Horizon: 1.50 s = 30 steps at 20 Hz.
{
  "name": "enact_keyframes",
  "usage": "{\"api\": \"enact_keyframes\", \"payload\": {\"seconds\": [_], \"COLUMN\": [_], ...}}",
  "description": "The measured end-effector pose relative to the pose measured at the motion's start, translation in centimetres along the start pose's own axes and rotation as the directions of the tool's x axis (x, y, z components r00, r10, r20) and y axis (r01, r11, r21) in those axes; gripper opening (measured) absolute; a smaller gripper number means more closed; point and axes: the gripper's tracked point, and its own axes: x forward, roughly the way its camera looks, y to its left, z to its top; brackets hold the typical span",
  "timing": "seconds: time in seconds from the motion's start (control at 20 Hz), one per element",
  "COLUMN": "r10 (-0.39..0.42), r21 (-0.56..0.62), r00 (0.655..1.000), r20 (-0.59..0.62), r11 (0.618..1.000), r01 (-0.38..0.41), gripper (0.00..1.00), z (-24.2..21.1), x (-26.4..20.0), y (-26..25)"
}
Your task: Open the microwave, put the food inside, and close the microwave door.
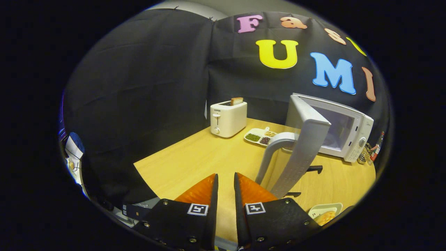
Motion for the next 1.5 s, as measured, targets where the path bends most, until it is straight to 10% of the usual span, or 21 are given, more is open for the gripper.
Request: {"api": "enact_keyframes", "payload": {"seconds": [0.05,0.25,0.9,1.5], "r10": [0.027,0.009,-0.336,-0.332], "r21": [0.0,-0.022,0.126,0.242], "r00": [0.999,0.983,0.936,0.891], "r20": [0.03,0.183,0.106,-0.309], "r11": [1.0,1.0,0.938,0.879], "r01": [-0.027,-0.005,0.323,0.411], "gripper": [0.29,0.96,0.97,0.97], "z": [1.1,5.6,1.1,-14.4], "x": [-0.9,-4.6,-10.1,-9.1], "y": [0.4,-1.7,-19.6,-24.1]}}
